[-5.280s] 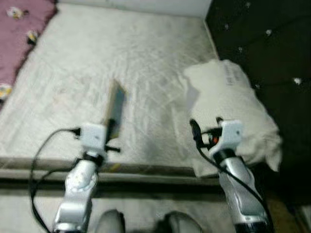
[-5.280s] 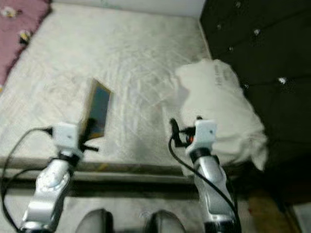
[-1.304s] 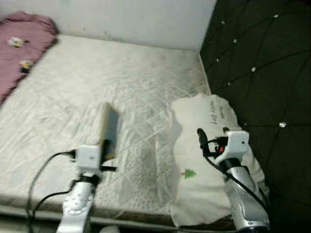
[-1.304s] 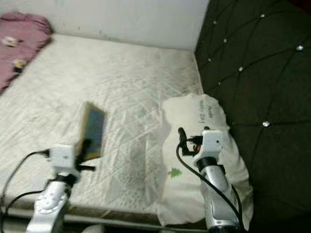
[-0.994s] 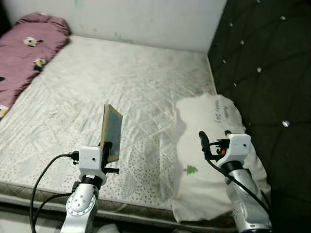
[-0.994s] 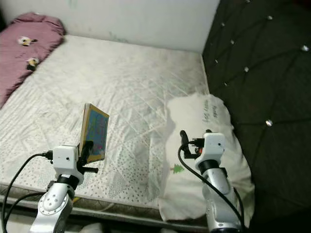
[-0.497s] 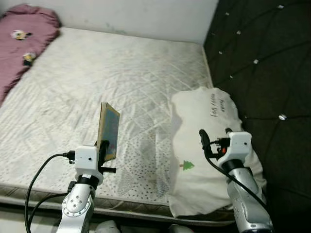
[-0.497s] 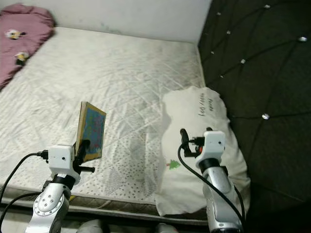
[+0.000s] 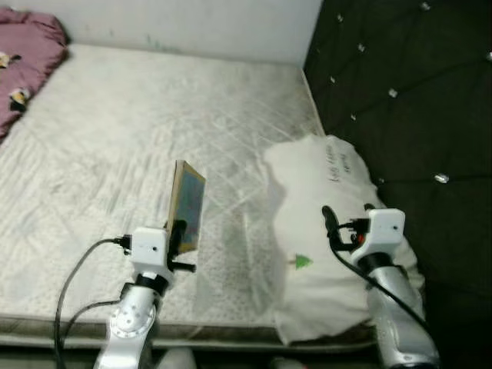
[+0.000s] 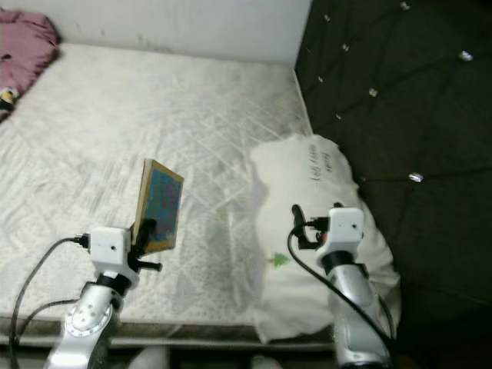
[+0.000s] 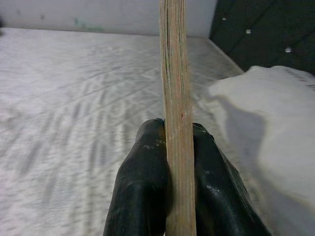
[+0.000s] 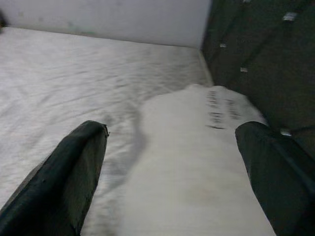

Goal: Clean up the room

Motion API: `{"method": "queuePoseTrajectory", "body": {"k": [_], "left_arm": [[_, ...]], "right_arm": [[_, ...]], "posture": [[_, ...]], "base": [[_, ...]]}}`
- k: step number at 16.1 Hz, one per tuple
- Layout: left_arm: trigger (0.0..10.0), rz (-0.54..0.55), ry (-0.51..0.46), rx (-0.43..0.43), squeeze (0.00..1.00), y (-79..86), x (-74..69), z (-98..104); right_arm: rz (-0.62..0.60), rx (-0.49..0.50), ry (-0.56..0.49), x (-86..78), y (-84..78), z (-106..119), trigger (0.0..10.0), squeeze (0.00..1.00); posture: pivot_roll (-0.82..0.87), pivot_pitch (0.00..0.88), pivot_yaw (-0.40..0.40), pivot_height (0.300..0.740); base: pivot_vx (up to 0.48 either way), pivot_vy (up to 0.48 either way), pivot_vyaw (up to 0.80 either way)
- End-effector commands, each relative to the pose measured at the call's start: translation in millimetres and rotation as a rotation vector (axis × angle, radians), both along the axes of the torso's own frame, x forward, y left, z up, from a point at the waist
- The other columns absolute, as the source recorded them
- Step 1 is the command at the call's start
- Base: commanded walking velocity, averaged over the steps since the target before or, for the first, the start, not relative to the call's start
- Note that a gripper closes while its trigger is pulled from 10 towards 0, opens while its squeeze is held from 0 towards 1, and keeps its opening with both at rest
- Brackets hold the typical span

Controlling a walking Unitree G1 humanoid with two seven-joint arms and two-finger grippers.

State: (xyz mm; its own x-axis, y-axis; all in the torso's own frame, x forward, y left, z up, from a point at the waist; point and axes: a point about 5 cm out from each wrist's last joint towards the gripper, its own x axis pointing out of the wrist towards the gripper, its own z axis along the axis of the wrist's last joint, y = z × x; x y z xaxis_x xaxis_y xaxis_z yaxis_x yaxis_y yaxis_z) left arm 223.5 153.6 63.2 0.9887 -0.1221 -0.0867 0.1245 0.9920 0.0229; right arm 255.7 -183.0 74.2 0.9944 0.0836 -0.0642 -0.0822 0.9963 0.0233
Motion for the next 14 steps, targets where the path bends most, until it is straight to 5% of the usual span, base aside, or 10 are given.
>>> {"method": "queuePoseTrajectory", "body": {"k": [1,11,14], "left_arm": [[10.0,0.002,-0.044,0.017,0.00,0.0,1.8,8],[10.0,0.105,-0.015,0.054,0.00,18.4,-7.6,2],[10.0,0.171,-0.017,0.105,0.00,29.5,-13.3,1]], "right_arm": [[0.005,-0.006,-0.015,1.2,-0.6,4,10.0,0.00],[0.027,-0.022,-0.008,-3.8,0.9,4,10.0,0.00],[-0.047,0.088,0.050,-5.9,-2.0,-1,10.0,0.00]], "posture": [[0.02,0.049,-0.066,0.740],[0.03,0.071,-0.084,0.740],[0.03,0.079,-0.090,0.740]], "base": [[0.000,0.000,0.00],[0.000,0.000,0.00],[0.000,0.000,0.00]]}}
